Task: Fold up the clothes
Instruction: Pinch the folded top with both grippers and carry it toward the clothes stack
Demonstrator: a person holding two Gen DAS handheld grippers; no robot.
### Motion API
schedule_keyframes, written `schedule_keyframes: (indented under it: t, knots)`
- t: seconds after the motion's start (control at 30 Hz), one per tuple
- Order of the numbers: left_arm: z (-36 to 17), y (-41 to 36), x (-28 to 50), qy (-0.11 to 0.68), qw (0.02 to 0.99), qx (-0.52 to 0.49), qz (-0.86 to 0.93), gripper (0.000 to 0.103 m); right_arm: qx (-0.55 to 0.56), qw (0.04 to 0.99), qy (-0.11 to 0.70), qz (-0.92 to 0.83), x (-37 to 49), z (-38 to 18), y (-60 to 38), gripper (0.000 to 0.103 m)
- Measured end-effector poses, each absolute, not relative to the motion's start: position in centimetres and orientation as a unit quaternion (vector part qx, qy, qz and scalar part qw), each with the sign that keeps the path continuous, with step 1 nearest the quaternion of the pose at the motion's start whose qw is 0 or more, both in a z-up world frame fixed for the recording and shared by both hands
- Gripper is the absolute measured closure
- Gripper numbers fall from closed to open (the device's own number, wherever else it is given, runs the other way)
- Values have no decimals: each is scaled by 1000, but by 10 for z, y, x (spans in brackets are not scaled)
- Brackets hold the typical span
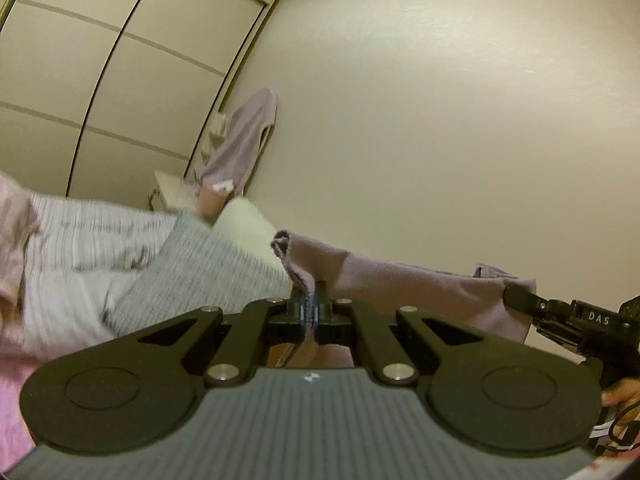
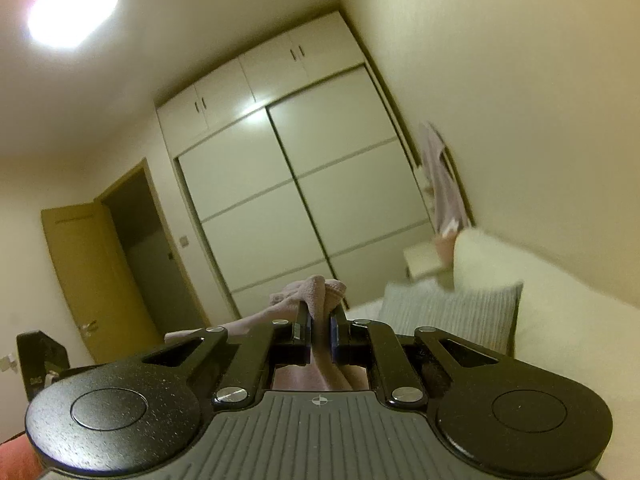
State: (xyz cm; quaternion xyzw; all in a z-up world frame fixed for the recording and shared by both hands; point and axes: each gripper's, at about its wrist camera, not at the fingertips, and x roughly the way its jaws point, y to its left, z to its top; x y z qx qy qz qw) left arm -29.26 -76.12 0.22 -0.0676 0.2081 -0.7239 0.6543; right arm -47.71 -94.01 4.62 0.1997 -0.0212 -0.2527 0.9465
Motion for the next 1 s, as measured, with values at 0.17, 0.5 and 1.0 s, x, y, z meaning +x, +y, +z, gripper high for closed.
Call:
schedule_keyframes:
  t: [0.17,0.5,1.0]
  knots:
    - [14,-813,-295,199,667,-56,-716,102,207,946,-16,-248,-461,37,-988,99]
    - [-26,-872,-290,255,673,-5,-695,102,280,923,62,-256,-442,-19,-1056,98]
    - [-108,-988,-267,334,700,66,-628,102,312,890,148,-297,-383,-89,-1141,98]
